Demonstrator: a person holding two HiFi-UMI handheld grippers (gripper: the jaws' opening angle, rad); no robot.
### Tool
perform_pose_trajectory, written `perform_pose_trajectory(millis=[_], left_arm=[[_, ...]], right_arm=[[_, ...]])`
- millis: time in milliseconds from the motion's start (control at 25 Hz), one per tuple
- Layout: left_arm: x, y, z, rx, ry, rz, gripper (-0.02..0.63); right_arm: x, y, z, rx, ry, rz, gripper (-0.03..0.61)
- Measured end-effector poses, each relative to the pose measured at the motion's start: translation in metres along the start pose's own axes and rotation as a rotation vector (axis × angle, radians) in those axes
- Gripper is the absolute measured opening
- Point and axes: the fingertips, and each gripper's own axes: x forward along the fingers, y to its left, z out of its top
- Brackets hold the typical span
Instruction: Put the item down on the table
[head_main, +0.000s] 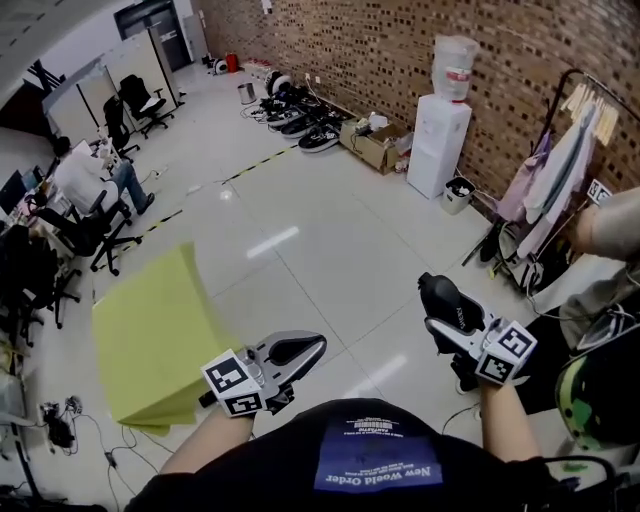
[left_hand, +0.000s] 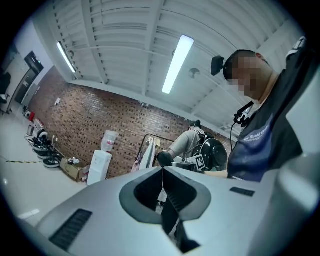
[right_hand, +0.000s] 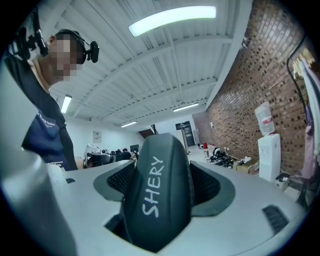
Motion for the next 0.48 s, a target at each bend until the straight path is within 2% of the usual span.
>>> perform_pose_trajectory(millis=[200, 360, 480], left_arm=[[0.029, 0.069, 0.007, -0.009, -0.012, 0.053, 0.005], [0.059, 0.127, 0.023, 0.009, -0.029, 0.115, 0.005], [0.086, 0.176, 0.039, -0.010, -0.060, 0.181, 0.005]], right_arm=[[0.051, -0.075, 0.000, 0.011, 0.008, 0.026, 0.337], [0.099, -0.139, 0.015, 0.008, 0.013, 0.087, 0.336], [0.135, -0.190, 0.029, 0.003, 0.029, 0.141, 0.337]])
